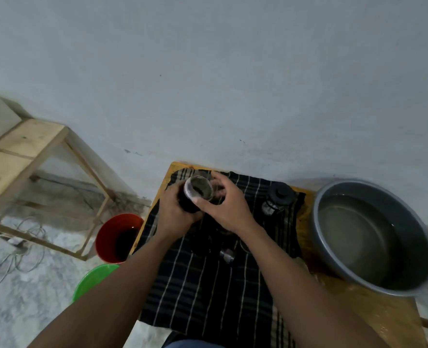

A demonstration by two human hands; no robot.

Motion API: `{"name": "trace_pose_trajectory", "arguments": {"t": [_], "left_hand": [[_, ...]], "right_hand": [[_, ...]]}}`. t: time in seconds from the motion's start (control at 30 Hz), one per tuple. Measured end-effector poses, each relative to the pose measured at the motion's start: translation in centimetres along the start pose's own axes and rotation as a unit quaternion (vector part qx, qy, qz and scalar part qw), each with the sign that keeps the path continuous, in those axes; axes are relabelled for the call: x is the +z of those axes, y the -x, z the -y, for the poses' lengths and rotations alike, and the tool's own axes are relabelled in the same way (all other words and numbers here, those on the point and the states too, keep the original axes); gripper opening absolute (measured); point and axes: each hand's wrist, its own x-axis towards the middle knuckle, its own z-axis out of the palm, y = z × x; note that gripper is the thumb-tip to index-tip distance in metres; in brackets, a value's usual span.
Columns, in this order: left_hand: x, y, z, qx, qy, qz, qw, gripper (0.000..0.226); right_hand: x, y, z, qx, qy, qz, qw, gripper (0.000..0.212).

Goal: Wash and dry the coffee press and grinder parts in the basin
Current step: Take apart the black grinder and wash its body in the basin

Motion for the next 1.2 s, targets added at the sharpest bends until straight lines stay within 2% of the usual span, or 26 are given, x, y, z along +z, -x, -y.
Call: {"name": "trace_pose_trajectory", "arguments": {"t": [0.1, 0.17, 0.27, 0.37, 0.47, 0.53, 0.6, 0.67, 0.8, 0.97, 1.1, 1.17, 1.2], "left_hand": [[0.4, -2.4, -3.8, 0.077, -0.123, 0.006, 0.989, 0.087], [1.4, -3.6, -7.8, 0.117, -0.177, 0.016, 0.977, 0.091], [4.6, -4.4, -14.5, 0.196, -0.246, 0.048, 0.948, 0.091], [9.8, -4.0, -20.3, 0.260, -0.276, 0.125, 0.917, 0.092], [15.9, -2.6, -23.8, 0.287, -0.321, 0.208, 0.878, 0.083], [19.5, -1.6, -24.5, 0.287, -0.354, 0.257, 0.852, 0.072], [22.9, -0.5, -24.6, 0.297, -0.386, 0.281, 0.827, 0.061], [25.7, 0.6, -24.5, 0.302, -0.412, 0.287, 0.810, 0.060], [30.7, 1.8, -24.6, 0.283, -0.406, 0.303, 0.814, 0.069], [34.9, 2.6, -24.1, 0.218, -0.383, 0.331, 0.834, 0.076], [36.2, 2.6, -22.1, 0.175, -0.370, 0.348, 0.844, 0.079], [36.6, 2.6, -21.1, 0.154, -0.373, 0.369, 0.837, 0.080], [36.6, 2.6, -20.7, 0.147, -0.375, 0.376, 0.835, 0.081]], "right_hand": [[-3.3, -0.1, 1.9, -0.007, -0.044, -0.085, 0.995, 0.094], [-6.2, 0.0, 2.4, -0.011, -0.049, -0.148, 0.988, 0.089], [-12.3, 1.6, 1.6, 0.000, -0.096, -0.232, 0.968, 0.060], [-19.0, 4.6, -1.8, 0.036, -0.187, -0.280, 0.941, 0.042], [-23.9, 7.7, -6.5, 0.111, -0.233, -0.275, 0.926, 0.026], [-26.0, 9.6, -9.8, 0.177, -0.255, -0.231, 0.922, 0.020], [-27.9, 11.4, -13.1, 0.233, -0.276, -0.181, 0.915, 0.029], [-29.3, 12.9, -15.8, 0.268, -0.284, -0.150, 0.908, 0.038], [-32.0, 13.8, -19.3, 0.290, -0.298, -0.160, 0.895, 0.045], [-33.9, 12.5, -22.1, 0.348, -0.281, -0.165, 0.879, 0.061], [-34.6, 10.5, -24.0, 0.400, -0.279, -0.224, 0.844, 0.072], [-34.7, 9.9, -25.1, 0.431, -0.253, -0.227, 0.836, 0.070], [-34.7, 9.7, -25.8, 0.435, -0.249, -0.231, 0.834, 0.061]]}}
